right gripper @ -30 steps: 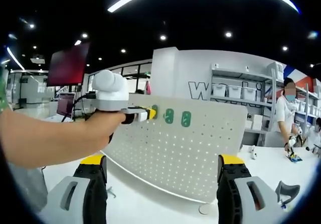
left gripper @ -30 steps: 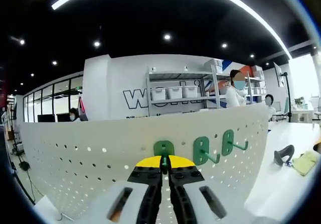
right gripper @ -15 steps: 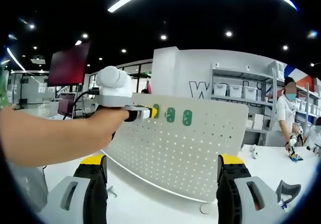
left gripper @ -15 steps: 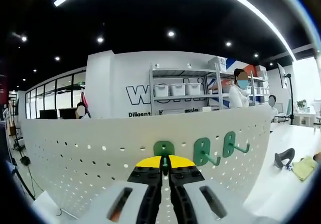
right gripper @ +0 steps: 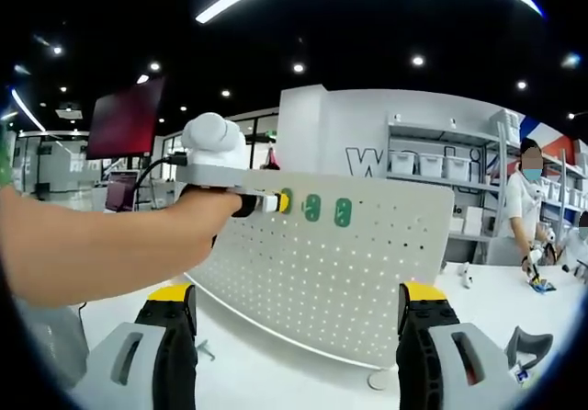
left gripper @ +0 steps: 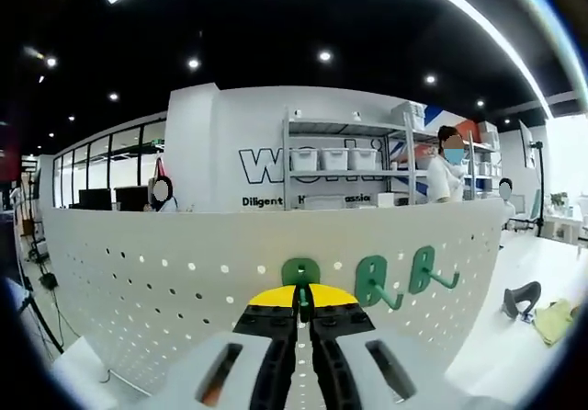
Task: Insert the hook assembly into the mounting plate slot until the hook locks in place.
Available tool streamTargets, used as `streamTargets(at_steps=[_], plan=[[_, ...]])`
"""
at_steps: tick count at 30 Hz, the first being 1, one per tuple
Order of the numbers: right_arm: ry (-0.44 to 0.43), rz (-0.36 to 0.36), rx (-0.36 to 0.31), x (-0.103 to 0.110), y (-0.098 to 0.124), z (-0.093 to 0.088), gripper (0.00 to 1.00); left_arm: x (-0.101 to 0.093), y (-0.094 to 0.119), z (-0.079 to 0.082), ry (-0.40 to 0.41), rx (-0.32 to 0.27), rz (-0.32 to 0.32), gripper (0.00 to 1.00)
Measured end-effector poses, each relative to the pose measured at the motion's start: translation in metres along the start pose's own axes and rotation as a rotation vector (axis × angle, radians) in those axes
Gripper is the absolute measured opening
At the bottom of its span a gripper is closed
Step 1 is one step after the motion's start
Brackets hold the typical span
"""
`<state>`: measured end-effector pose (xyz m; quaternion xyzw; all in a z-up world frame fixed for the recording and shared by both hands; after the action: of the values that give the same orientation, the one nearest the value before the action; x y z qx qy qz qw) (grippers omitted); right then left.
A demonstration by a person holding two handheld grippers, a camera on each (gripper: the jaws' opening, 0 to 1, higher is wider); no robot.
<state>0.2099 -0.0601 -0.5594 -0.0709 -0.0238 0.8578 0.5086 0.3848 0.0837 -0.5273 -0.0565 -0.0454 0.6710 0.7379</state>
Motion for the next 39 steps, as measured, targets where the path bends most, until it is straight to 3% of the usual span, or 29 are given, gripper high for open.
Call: streamTargets(at_steps=[16,20,21,22,39], plan=[[-0.005,-0.011,0.001,-0.0029,0.0049,-0.0023,0.92,0.0005,0.0038,0.0003,0.05,0.003,0.028,0.04],[-0.007,-0.009,0.005,-0.0025,0.004,-0.0042,0.92,-0.0017,0.0014,0.0062,0.024,-0.022,0.014,0.05],[-0.008,-0.008,0.005,-0.0024,0.0038,-0.0044,0.92,-0.0048,-0.0015,0.0068,0.011,-0.036,-0.016,0.02],[-0.009,-0.007,0.004,-0.0022,0.0036,-0.0043,0.92,-0.0018,0.0,0.0061,0.018,-0.029,0.011,0.03],[-0.007,-0.019,-0.008,-0.005,0.0087,-0.0006,0.92,-0.0029,-0.0023,0.0068,-0.011,-0.036,-0.005,0.03]])
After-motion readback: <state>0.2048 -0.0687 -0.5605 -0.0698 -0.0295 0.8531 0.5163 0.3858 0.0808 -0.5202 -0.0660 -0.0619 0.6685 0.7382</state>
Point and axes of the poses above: the point that each gripper's makers call its tool centre point, and the gripper's own axes: y roughly backward along the fingers, x roughly to its left, z roughly out of its top, the point moved 3 cm from there along y, roughly backward along the fingers, and after that the axes turned 11 degrees about -x, right-handed, at the moved point
